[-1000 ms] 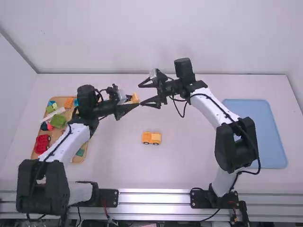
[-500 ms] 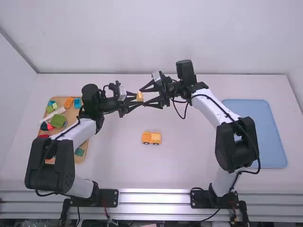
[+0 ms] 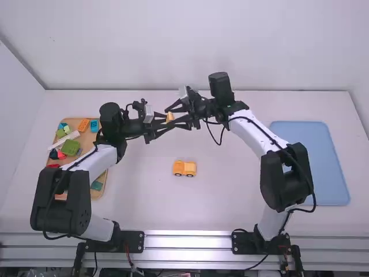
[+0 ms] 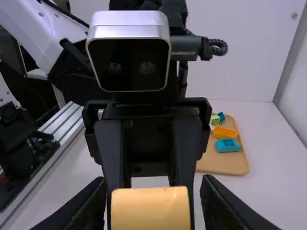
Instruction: Assemble lego blocks to make yellow taxi
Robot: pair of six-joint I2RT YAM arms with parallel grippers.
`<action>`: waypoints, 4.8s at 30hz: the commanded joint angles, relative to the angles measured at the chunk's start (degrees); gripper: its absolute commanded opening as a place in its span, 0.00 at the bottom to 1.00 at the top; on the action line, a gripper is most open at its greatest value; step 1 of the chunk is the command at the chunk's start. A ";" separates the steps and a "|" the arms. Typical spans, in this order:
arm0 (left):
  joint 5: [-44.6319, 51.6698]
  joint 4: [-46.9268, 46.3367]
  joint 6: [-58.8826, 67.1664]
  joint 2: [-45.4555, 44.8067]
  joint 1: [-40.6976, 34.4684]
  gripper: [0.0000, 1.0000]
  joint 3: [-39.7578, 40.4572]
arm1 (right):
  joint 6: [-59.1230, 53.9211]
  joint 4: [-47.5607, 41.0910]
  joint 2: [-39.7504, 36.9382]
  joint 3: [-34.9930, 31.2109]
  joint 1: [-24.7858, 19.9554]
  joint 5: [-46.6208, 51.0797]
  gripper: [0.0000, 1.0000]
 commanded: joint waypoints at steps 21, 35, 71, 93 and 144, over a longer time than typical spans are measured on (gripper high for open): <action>-18.82 -14.99 5.07 0.13 -0.17 0.99 -0.11 | 9.20 -1.55 -2.78 -0.37 -0.79 28.55 0.07; -62.95 -34.03 1.05 -7.91 -0.17 0.99 4.02 | 6.27 -29.11 -2.60 -0.37 7.17 61.55 0.09; -106.09 -49.20 -16.06 -64.87 -0.17 0.99 -15.54 | -10.51 -54.27 31.52 31.61 30.95 68.87 0.07; -85.88 -49.75 -3.52 -64.87 -0.04 0.99 -15.28 | -5.16 -54.29 30.88 35.74 27.87 78.01 0.99; -15.89 -83.10 98.92 34.58 6.58 0.69 19.87 | 0.28 11.96 -28.48 -40.50 -13.64 19.26 0.99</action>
